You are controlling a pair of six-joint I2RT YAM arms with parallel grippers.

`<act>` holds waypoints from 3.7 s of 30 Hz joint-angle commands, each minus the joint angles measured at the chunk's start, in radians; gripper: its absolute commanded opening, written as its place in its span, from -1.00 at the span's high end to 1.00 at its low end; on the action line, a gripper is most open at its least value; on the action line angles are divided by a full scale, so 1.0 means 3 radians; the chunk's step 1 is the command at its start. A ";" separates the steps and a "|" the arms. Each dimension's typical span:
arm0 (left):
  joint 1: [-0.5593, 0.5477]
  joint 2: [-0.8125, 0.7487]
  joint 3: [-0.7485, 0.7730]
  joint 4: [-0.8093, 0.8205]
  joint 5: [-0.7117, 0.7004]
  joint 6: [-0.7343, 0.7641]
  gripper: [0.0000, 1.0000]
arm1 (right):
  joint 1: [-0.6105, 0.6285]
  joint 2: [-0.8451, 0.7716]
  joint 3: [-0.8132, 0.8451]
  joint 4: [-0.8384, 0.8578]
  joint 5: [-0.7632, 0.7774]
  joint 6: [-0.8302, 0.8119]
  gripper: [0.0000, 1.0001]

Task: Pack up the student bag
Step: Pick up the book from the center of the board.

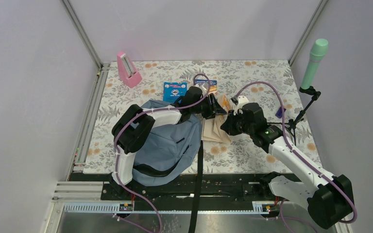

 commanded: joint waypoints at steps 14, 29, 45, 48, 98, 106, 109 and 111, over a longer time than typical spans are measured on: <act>-0.0008 -0.0898 -0.0320 0.1000 0.0273 0.0249 1.00 | -0.0578 -0.0640 0.0483 -0.0477 0.0050 -0.0006 -0.85; 0.0128 -0.2546 -0.1017 0.1134 0.0394 0.0822 1.00 | -0.1017 -0.1313 0.0072 0.0925 -0.1285 0.1187 -1.00; 0.0123 -0.3134 -0.1243 0.1444 0.0622 0.0850 1.00 | -0.0939 -0.0800 0.0072 0.2262 -0.2187 0.2018 -0.99; 0.0123 -0.3167 -0.1253 0.1483 0.0651 0.0855 1.00 | -0.0733 -0.0714 0.0149 0.2288 -0.2206 0.1954 -0.98; -0.0019 -0.3971 -0.0690 -0.4816 -0.1765 0.1361 -0.98 | -0.0480 -0.1060 0.0349 -0.0006 -0.0102 0.0501 1.00; -0.0019 -0.4212 -0.0715 -0.5566 -0.1826 0.1044 -0.98 | -0.0479 -0.1043 0.0287 -0.0004 -0.0167 0.0526 1.00; -0.0020 -0.4293 -0.0753 -0.5592 -0.1484 0.0880 -0.98 | -0.0482 -0.1062 0.0260 -0.0007 -0.0165 0.0544 1.00; -0.0020 -0.4397 -0.0803 -0.5585 -0.1330 0.0706 -0.98 | -0.0481 -0.1076 0.0248 0.0003 -0.0165 0.0563 1.00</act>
